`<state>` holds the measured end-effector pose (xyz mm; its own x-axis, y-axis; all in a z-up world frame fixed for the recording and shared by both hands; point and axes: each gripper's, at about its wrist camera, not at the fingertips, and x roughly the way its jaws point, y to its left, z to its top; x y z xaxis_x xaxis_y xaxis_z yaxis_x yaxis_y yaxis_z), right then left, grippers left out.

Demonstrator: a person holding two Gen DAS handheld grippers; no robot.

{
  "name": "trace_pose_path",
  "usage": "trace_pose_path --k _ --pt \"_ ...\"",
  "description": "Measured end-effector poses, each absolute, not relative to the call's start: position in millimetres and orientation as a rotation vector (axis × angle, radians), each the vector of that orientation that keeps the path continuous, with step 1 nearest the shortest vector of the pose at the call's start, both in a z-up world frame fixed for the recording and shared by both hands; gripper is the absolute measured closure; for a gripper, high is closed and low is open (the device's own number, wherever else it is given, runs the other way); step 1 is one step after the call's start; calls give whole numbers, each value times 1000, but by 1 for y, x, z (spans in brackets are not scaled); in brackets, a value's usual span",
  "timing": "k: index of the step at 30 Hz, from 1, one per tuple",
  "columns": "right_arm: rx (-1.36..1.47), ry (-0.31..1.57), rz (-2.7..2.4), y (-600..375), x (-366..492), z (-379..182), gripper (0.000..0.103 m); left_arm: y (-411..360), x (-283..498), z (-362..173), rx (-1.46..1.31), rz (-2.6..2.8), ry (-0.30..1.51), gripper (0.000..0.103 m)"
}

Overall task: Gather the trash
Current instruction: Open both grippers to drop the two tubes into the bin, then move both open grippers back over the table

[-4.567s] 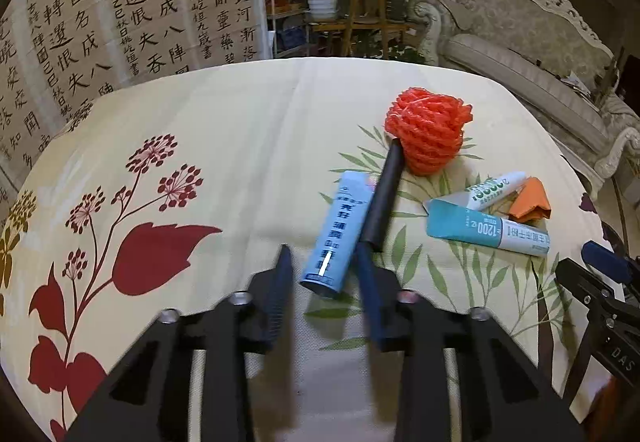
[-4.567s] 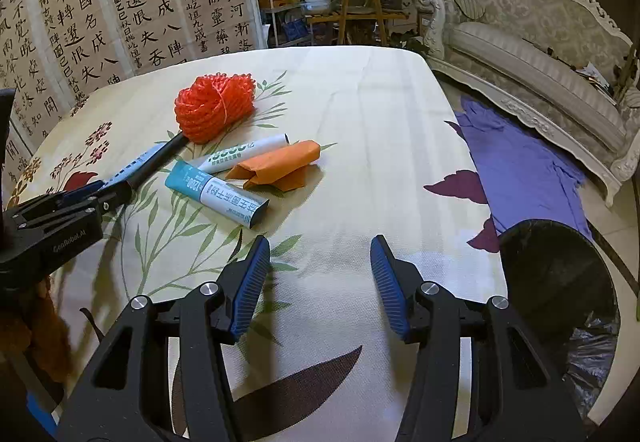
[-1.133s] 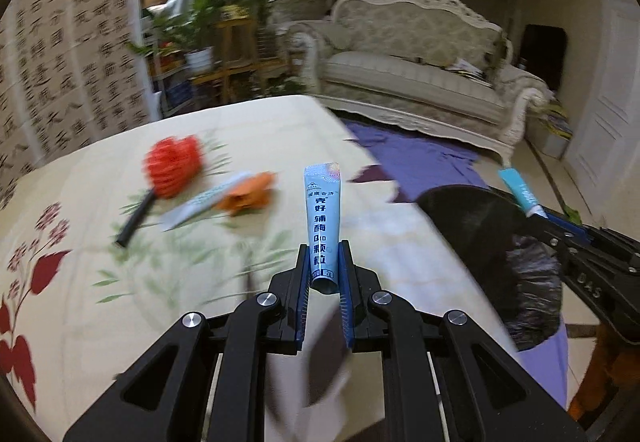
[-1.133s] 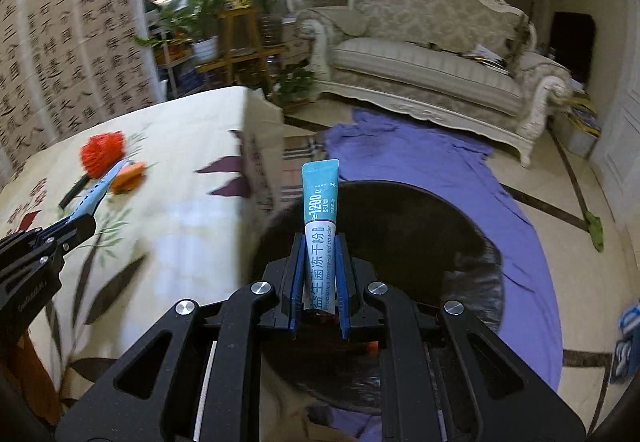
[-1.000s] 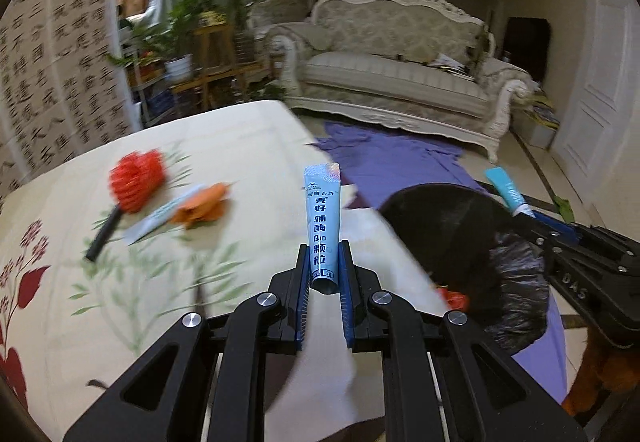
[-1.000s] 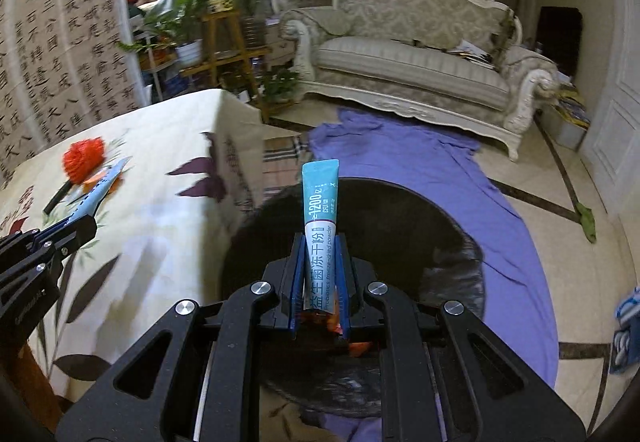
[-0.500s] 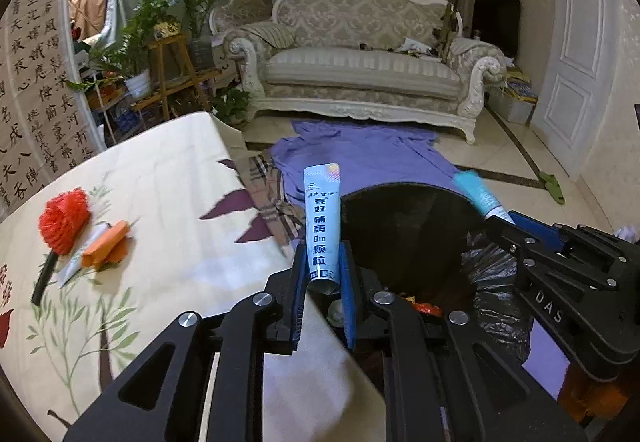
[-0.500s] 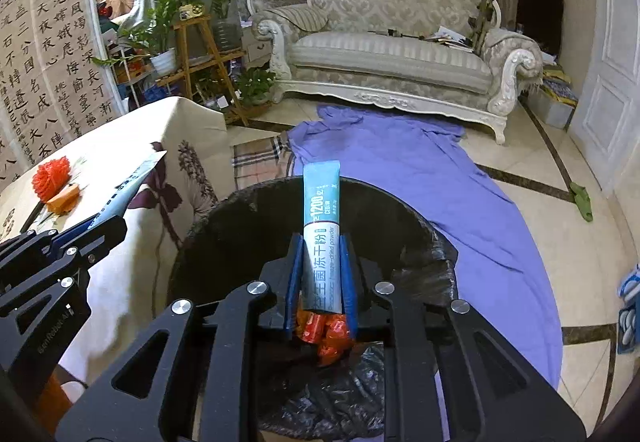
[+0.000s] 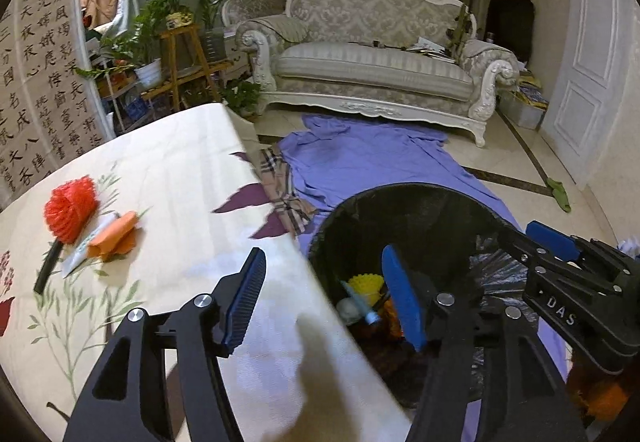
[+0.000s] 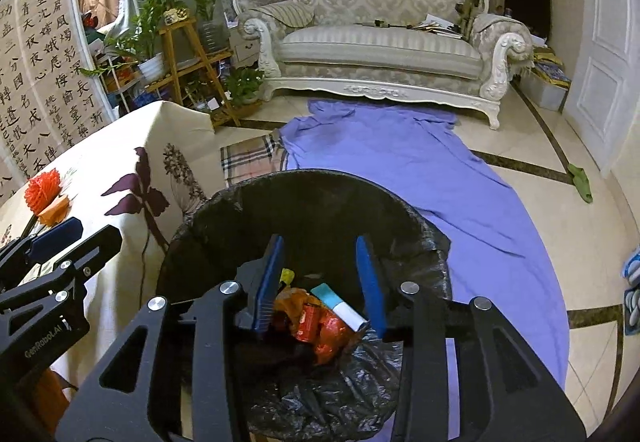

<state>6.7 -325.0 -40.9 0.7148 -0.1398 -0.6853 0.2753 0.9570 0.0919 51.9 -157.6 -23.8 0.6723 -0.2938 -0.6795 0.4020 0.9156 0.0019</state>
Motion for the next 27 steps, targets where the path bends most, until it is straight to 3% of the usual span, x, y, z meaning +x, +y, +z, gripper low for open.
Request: trace_pose_path --k 8,20,27 --pt "168 747 -125 -279 17 -33 59 -109 52 -20 125 -278 736 36" --pt "73 774 87 -175 41 -28 57 6 57 -27 68 -13 766 36" --pt "29 815 184 -125 58 -31 50 54 64 -33 40 83 809 34"
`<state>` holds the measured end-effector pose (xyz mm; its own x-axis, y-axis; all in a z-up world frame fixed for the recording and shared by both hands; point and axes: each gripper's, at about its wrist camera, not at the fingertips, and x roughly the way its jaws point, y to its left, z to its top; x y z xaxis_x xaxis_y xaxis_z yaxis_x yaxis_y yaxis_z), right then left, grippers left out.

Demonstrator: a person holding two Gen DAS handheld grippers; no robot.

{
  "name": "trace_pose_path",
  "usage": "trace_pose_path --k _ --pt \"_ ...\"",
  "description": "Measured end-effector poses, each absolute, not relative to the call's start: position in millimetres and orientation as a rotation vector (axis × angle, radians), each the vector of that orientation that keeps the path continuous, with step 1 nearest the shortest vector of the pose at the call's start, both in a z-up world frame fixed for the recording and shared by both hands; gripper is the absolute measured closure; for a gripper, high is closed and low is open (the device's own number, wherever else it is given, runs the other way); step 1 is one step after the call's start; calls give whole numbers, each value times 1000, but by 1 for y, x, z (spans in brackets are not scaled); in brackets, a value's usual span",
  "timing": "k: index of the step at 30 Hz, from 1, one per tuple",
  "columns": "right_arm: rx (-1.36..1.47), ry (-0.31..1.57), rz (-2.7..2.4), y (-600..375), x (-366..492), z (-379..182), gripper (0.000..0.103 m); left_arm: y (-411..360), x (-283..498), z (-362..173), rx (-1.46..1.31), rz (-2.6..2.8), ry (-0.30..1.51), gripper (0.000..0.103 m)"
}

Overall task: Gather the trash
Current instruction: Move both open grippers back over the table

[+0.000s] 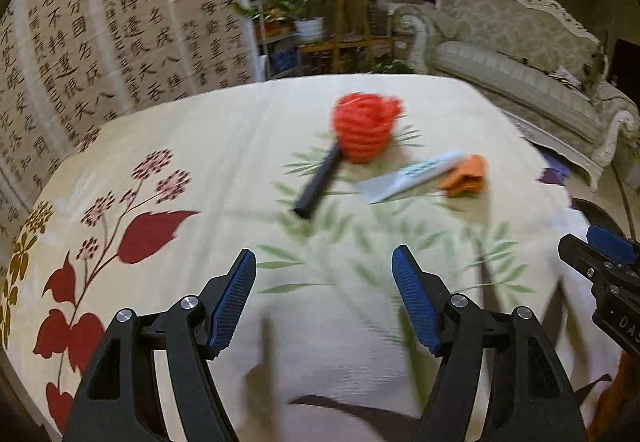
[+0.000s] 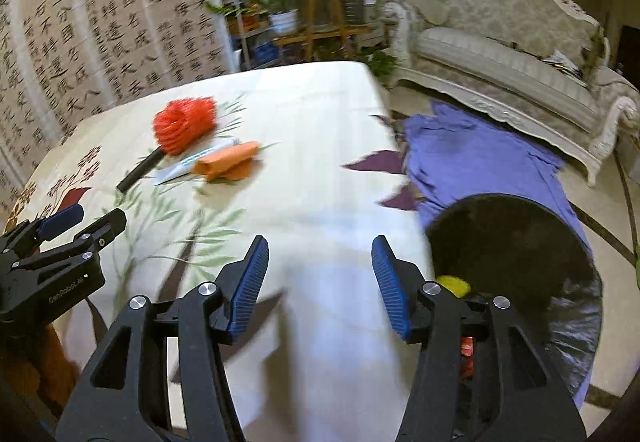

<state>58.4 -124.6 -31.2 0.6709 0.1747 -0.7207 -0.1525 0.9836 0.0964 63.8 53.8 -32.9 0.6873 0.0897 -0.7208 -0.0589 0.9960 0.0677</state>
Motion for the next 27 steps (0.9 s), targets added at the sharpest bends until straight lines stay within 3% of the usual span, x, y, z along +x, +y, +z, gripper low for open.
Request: trace_pose_path --k 11,15,27 --pt "19 868 229 -79 94 -38 48 95 75 -38 -6 128 848 34" --pt "23 864 231 -66 108 -36 43 104 82 -39 -25 124 858 34" --pt "28 887 143 -64 128 -40 43 111 85 -41 -69 87 870 34"
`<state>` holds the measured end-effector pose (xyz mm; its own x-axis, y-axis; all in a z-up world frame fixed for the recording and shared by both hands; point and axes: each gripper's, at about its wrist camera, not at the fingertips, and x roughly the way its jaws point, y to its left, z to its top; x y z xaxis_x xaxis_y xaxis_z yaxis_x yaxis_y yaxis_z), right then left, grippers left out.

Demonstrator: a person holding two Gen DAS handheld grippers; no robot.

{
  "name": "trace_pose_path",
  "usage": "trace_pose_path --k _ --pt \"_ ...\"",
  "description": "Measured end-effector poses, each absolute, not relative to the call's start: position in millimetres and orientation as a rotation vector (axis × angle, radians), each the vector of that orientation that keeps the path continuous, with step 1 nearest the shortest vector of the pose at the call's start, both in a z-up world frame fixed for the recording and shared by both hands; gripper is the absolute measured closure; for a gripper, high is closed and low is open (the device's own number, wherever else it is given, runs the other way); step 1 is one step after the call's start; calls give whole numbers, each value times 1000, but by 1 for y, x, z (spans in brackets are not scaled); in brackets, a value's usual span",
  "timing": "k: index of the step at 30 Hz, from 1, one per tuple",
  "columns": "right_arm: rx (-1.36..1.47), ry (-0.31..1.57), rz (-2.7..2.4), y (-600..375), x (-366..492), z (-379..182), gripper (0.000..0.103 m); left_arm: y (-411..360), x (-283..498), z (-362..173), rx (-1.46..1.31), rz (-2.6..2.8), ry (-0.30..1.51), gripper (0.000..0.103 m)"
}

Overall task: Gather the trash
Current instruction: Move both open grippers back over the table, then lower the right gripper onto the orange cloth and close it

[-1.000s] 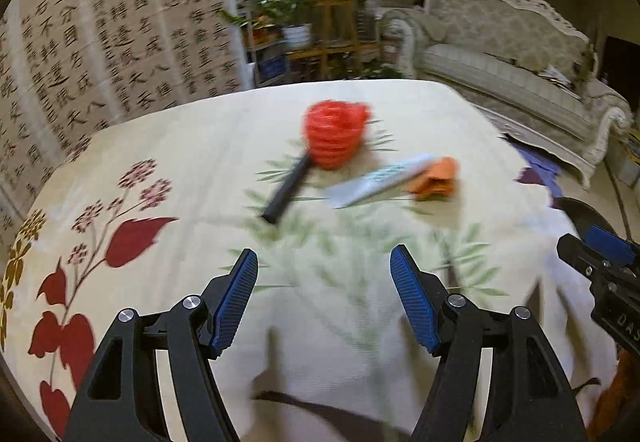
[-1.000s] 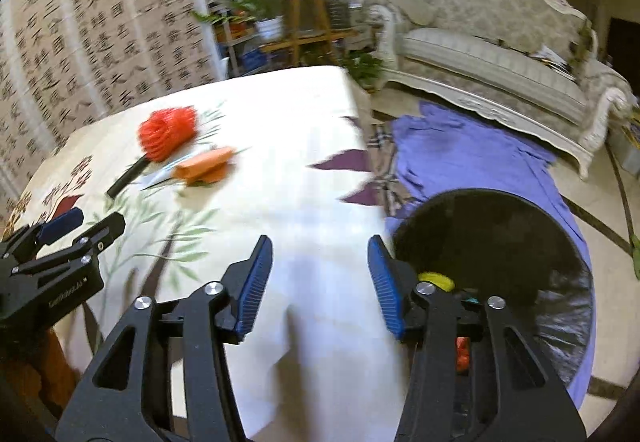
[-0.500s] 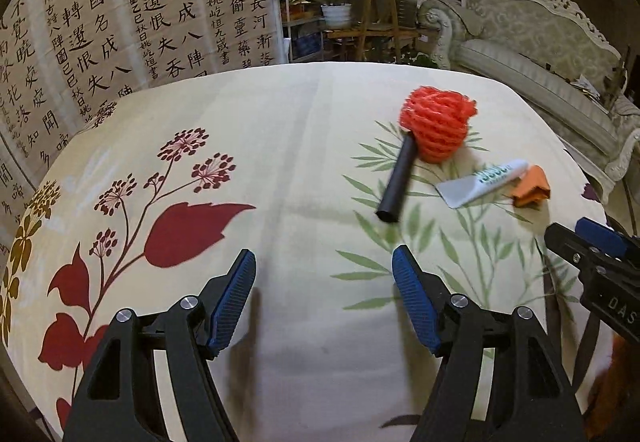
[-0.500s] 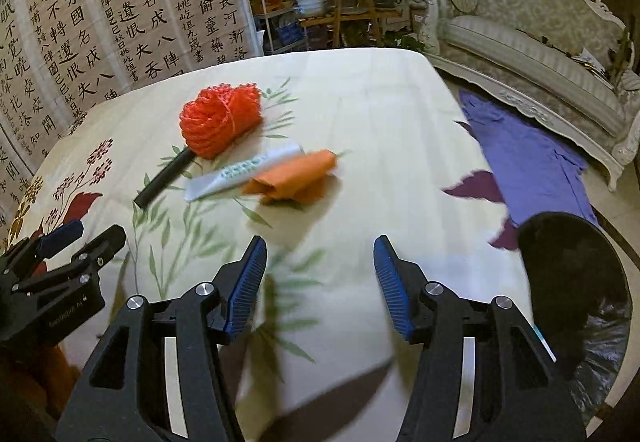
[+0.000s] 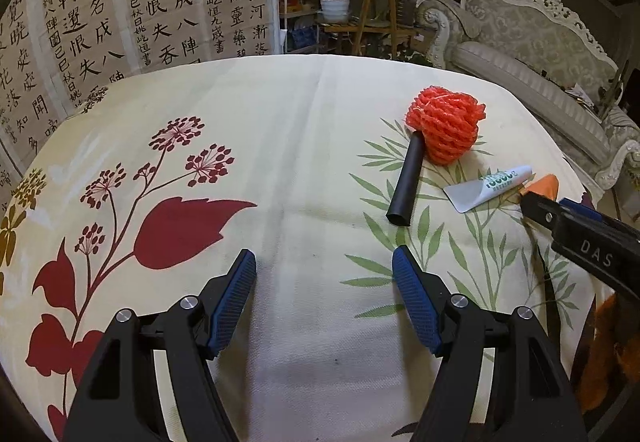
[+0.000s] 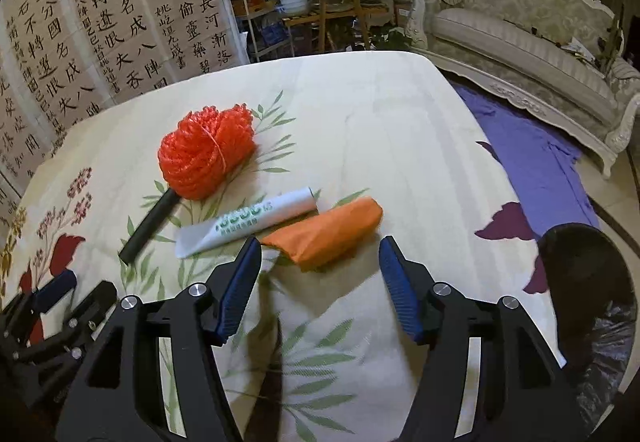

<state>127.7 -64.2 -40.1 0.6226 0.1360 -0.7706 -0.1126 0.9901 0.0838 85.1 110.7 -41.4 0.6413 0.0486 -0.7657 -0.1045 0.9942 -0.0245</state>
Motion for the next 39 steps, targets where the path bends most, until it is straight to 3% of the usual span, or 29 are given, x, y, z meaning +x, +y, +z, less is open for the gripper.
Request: trace_pose_path --k 21,28,33,36,39 --pt "45 869 89 -71 144 -36 43 114 87 -42 -88 85 868 33" --pt "-4 891 68 -79 136 -42 61 114 88 -42 -90 82 870 33" --pt "-10 900 74 -88 131 -41 60 114 90 -42 -87 78 871 33" --pt "22 897 79 -92 132 -39 52 113 92 -42 -79 74 874 33" --pt "64 892 80 -96 136 -39 51 112 92 -43 -71 73 875 33"
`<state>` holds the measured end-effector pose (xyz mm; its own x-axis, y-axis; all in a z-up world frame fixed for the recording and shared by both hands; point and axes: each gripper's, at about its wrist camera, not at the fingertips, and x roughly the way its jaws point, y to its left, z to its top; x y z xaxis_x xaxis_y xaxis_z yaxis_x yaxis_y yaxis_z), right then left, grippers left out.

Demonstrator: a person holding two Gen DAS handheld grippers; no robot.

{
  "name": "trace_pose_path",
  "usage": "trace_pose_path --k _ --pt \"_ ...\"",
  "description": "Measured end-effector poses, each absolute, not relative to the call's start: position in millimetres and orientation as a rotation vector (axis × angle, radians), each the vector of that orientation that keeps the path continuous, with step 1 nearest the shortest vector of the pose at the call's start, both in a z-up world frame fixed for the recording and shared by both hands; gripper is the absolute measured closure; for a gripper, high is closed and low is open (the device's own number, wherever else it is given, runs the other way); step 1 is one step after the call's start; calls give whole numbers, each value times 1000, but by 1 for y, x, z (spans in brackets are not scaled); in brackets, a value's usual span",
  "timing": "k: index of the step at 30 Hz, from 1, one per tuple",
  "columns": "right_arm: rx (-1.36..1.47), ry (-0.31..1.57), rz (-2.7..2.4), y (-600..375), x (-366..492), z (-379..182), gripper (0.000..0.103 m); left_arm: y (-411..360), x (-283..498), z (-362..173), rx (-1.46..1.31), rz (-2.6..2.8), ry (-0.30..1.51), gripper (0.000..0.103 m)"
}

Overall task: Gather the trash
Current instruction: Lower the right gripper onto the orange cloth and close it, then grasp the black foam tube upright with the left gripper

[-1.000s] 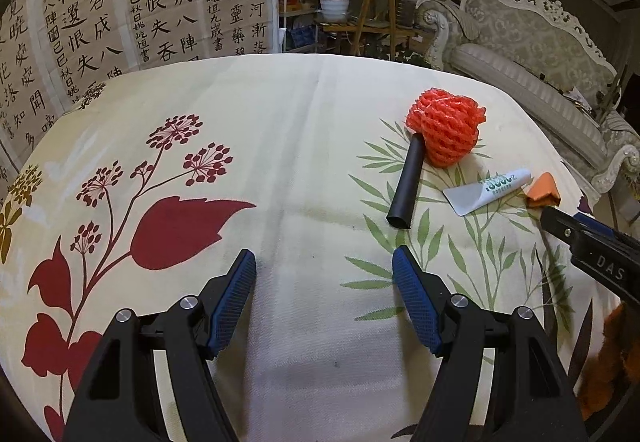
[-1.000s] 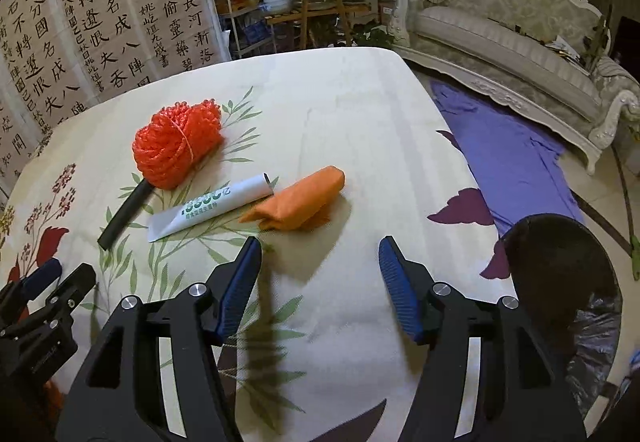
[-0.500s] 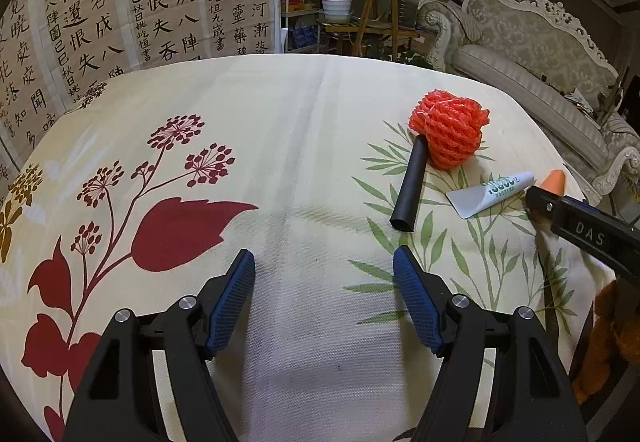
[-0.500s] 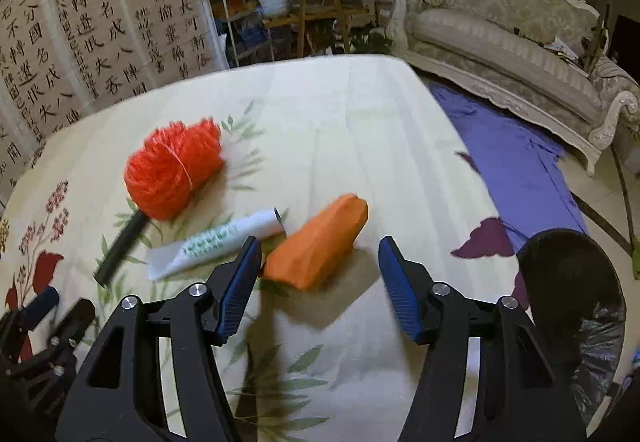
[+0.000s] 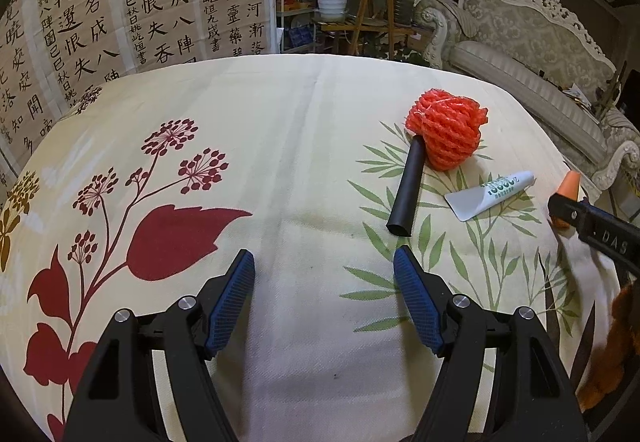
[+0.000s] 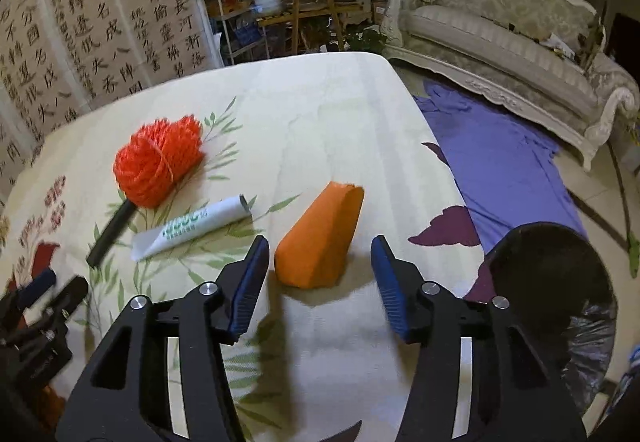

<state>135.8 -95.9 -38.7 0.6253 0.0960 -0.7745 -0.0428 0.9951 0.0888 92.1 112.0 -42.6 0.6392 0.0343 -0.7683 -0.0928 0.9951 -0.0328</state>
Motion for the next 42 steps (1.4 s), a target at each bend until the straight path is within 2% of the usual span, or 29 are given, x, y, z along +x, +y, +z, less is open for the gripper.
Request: trace_pose_path --k 2,5,12,15,18,21,23,27,40,42 --pt "64 887 75 -95 138 -40 51 112 91 -43 -71 72 875 33" --pt "23 884 70 -88 140 -43 63 112 92 -43 -71 70 875 33" --pt "-79 895 179 -76 132 -44 65 109 95 -43 -62 55 877 33" --pt "-215 879 228 -66 126 -43 63 106 97 -43 -55 44 879 33" --pt "-265 859 193 -63 124 -41 45 102 101 -42 -38 37 877 33" --pt "-195 880 194 -72 126 -42 45 100 105 -41 -31 38 877 33" --pt "-163 885 188 -77 127 -42 49 99 107 -41 -29 36 874 33" --pt "-123 882 188 -84 126 -42 68 96 111 -40 -17 26 870 33" --pt "-87 883 214 -86 140 -43 68 86 130 -37 0 -23 851 33" --pt "-85 883 216 -85 142 -43 68 84 135 -39 6 -33 859 39"
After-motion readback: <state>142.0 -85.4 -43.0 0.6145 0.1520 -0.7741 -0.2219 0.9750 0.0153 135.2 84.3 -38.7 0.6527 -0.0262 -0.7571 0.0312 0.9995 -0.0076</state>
